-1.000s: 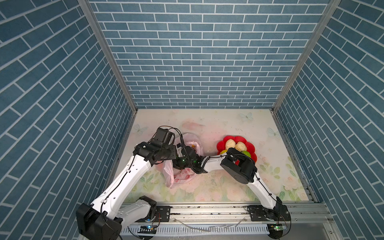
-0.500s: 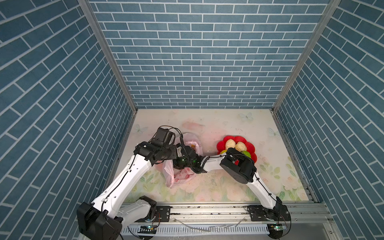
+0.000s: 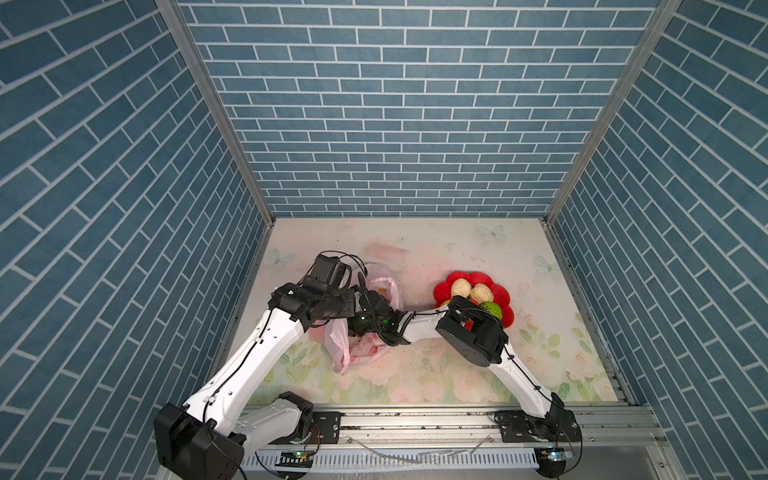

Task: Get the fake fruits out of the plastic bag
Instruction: 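Grasp the orange fruit inside the pink bag with the right gripper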

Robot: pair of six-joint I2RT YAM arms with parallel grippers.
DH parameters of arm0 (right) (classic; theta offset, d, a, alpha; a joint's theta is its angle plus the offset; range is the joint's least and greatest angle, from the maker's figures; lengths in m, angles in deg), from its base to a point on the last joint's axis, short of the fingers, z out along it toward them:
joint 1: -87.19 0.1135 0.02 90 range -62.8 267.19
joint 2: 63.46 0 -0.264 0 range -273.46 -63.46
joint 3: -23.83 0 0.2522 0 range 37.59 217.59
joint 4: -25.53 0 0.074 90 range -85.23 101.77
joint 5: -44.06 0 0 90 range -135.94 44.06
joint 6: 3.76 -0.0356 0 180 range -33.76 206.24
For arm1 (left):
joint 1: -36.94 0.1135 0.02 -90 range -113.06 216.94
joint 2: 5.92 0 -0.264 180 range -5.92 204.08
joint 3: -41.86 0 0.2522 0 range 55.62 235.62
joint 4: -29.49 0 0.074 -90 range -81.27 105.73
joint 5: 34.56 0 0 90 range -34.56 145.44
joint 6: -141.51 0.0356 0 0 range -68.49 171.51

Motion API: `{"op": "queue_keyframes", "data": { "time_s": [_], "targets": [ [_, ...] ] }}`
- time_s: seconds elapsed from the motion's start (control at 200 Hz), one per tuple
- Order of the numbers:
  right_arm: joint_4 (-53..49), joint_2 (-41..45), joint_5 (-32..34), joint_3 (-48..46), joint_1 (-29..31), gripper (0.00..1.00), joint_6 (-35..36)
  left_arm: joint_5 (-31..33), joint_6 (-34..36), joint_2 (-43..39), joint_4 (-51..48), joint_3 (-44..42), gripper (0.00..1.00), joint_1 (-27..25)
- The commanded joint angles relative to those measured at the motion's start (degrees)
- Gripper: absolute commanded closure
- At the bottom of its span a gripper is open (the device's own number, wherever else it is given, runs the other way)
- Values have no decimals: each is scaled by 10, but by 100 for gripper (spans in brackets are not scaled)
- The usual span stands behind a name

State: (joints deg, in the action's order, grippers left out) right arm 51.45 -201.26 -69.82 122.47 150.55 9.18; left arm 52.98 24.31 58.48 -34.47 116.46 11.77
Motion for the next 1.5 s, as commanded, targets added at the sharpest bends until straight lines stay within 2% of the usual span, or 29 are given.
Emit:
{"op": "queue_keyframes", "data": {
  "time_s": [0.0, 0.175, 0.39, 0.825, 1.495],
  "targets": [
    [5, -14, 4, 9, -1, 67, -17, 6, 4, 2, -1, -3, 85, -3],
    [20, 0, 17, -19, -5, 82, -18, 29, 21, -8, -31, -1, 85, -3],
    [45, 11, 21, -47, -12, 90, -20, 57, 40, -33, -94, 10, 85, -3],
    [72, 40, 29, -94, -19, 96, -19, 86, 39, -50, -122, 3, 85, -3],
    [-18, 117, 73, -134, -4, 100, 50, 145, 30, -40, -80, 17, 85, -2]
  ]
}}
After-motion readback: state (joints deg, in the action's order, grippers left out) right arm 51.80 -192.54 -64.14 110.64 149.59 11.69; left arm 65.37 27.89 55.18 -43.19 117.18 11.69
